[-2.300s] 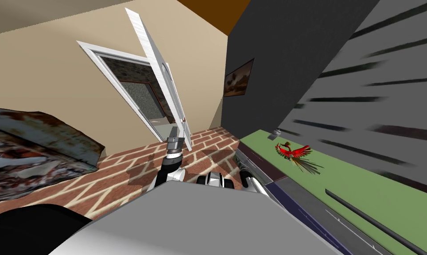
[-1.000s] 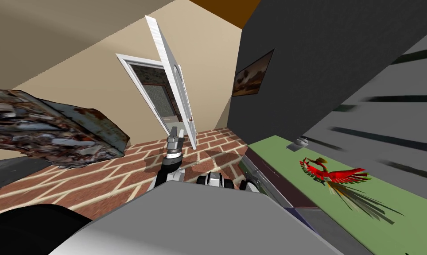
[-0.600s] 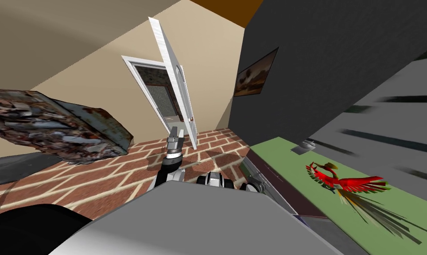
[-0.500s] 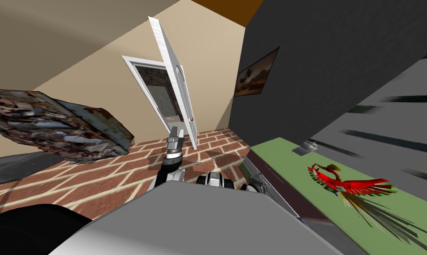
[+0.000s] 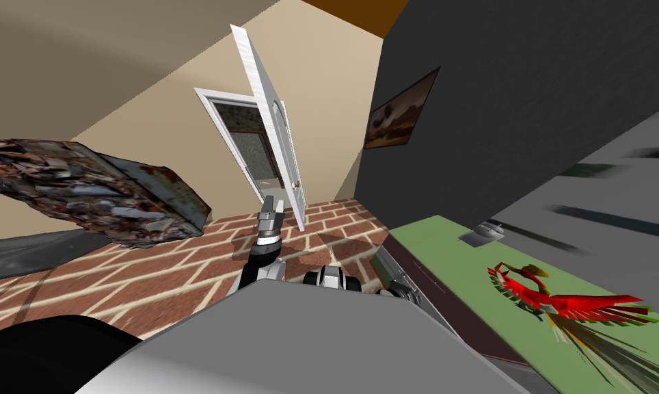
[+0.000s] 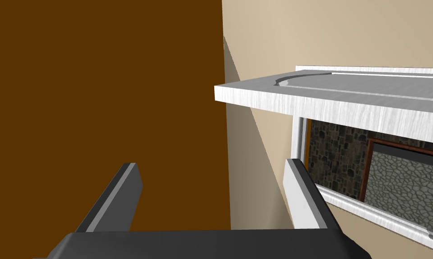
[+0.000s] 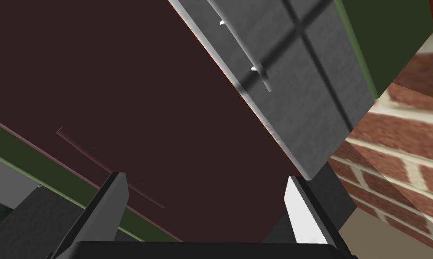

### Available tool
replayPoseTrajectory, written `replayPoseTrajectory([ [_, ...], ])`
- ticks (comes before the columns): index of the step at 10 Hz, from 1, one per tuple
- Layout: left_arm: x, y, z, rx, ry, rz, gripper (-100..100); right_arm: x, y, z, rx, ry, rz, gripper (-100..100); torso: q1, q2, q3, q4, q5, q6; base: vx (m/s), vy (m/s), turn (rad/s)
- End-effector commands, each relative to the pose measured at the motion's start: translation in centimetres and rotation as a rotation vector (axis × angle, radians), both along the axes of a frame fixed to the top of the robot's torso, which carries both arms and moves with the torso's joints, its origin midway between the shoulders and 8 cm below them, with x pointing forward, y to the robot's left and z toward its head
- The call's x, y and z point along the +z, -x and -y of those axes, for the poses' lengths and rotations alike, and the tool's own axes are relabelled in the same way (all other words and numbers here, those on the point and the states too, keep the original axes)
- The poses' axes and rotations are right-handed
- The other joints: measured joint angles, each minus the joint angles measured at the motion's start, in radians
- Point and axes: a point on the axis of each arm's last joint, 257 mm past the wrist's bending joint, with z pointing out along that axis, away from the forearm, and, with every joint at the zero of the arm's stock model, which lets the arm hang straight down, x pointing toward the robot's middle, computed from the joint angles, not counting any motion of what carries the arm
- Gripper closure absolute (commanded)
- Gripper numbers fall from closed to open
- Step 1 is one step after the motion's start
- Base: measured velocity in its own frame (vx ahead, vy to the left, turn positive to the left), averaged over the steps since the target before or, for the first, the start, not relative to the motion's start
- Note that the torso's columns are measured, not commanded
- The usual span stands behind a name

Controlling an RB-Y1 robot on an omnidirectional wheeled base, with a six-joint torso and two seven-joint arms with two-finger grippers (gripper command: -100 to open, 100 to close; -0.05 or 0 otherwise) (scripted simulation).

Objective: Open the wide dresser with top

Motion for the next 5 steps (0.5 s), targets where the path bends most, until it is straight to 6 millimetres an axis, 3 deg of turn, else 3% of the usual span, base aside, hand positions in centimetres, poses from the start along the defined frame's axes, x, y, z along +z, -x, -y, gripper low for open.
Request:
replayPoseTrajectory([
  [1, 0.0, 0.0, 0.0, 0.000, 0.000, 0.000, 0, 0.5, 1.8, 1.0, -0.016, 0.082, -0.051, -100, 0.000, 0.000, 0.000, 0.000, 0.000, 0.000, 0.049, -0.029, 0.041],
  [5, 0.0, 0.0, 0.0, 0.000, 0.000, 0.000, 0, 1.6, 4.1, 2.7, -0.031, 0.207, -0.125, -100, -0.001, 0.001, 0.001, 0.000, 0.000, 0.000, 0.050, -0.034, 0.050],
])
